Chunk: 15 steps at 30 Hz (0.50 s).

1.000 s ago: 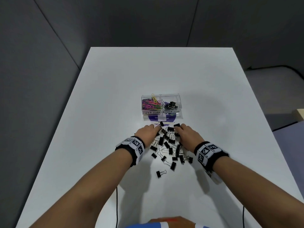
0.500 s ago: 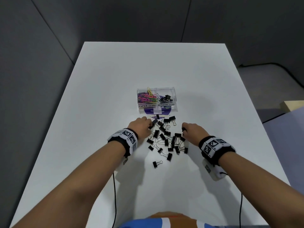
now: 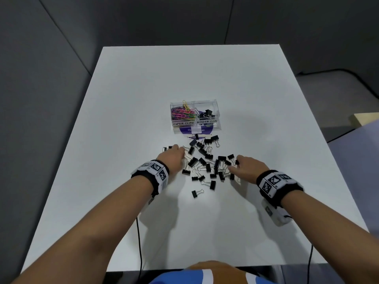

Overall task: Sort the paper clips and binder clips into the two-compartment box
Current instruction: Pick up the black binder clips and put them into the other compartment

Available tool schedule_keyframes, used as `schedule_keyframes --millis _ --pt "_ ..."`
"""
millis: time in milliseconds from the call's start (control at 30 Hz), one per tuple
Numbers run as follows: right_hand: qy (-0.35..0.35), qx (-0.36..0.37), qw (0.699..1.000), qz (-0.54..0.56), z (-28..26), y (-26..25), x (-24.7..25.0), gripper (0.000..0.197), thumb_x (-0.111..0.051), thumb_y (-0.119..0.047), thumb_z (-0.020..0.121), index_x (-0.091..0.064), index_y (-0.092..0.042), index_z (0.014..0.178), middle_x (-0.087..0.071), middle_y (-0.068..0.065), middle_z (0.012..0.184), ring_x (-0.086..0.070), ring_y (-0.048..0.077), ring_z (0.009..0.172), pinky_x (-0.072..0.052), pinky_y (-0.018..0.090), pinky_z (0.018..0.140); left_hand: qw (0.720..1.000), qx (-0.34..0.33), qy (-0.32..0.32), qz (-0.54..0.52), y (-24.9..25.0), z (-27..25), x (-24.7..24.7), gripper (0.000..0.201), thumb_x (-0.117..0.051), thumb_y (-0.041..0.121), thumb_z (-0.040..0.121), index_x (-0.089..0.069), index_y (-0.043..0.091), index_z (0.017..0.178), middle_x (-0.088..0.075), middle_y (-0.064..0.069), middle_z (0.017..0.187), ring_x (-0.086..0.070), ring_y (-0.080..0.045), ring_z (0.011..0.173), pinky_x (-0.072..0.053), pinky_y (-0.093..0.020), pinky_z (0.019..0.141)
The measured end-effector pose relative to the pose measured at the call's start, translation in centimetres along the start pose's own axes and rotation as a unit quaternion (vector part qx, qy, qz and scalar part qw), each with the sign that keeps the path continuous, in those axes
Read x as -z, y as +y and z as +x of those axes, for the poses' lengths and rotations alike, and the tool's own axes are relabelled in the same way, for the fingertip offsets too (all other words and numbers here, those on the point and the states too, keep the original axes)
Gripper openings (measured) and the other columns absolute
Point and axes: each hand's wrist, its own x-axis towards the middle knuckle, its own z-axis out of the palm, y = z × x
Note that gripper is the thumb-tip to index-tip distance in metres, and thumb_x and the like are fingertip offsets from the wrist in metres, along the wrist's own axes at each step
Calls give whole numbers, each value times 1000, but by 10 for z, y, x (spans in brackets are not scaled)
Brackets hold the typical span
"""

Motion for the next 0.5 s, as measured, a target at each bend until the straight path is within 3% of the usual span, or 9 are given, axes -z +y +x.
schedule_keyframes --millis 67,133,200,267,333,500 --pt "17 -17 1000 3 -1 1 1 34 -39 -47 94 -41 -14 86 -50 1 79 -48 22 77 -38 30 69 1000 11 18 4 -5 0 6 25 -39 12 94 -50 4 115 -50 -16 120 -55 -34 104 -46 -42 89" --pt "31 -26 998 41 0 3 4 27 -40 -35 98 -42 -10 88 -52 7 87 -49 23 78 -37 30 67 999 27 34 3 -14 1 14 24 -41 9 93 -51 6 115 -52 -15 120 -55 -33 105 -45 -41 89" --pt "38 -12 995 92 3 5 7 16 -42 -22 98 -47 -6 97 -57 13 94 -49 23 80 -35 29 64 997 56 47 2 -23 3 22 28 -42 9 93 -50 9 120 -51 -14 124 -55 -32 109 -44 -41 90" --pt "38 -4 994 106 6 7 9 19 -44 -14 97 -51 -4 111 -60 17 108 -52 26 89 -38 30 72 995 91 46 -6 -32 4 27 33 -43 16 94 -45 13 127 -47 -14 129 -56 -33 112 -44 -40 91" --pt "43 -15 993 110 11 8 10 22 -44 -12 96 -52 -4 115 -60 18 115 -55 31 102 -42 33 82 994 109 31 -6 -39 5 27 39 -46 28 94 -41 15 131 -45 -13 131 -59 -33 110 -45 -39 92" --pt "65 -18 993 101 17 4 8 28 -47 -18 95 -44 -8 122 -64 19 112 -61 34 97 -43 34 75 995 97 16 32 -45 7 18 37 -48 31 93 -44 20 127 -52 -11 123 -62 -32 104 -47 -37 90"
